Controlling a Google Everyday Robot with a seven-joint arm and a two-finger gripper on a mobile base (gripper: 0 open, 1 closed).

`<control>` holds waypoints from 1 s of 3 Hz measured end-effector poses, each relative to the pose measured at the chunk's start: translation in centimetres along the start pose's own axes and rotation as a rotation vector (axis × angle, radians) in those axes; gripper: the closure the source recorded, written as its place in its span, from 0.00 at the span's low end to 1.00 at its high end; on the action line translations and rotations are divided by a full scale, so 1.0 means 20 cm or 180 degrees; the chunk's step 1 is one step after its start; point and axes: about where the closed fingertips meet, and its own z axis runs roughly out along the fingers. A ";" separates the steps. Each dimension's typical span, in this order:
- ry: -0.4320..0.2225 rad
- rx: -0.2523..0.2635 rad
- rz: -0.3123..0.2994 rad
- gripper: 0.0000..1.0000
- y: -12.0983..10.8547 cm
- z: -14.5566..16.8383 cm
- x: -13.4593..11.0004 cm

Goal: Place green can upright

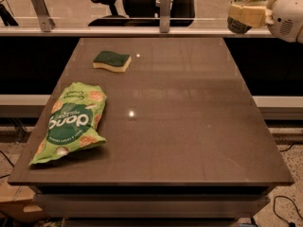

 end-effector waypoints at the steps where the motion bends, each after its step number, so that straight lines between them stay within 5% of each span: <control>1: -0.0146 0.0056 -0.0330 1.00 0.02 -0.02 0.01; 3: -0.0462 0.0210 -0.1024 1.00 -0.01 -0.07 0.01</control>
Offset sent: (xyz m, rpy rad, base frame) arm -0.0099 -0.0181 0.0008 -0.3889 -0.0828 0.0374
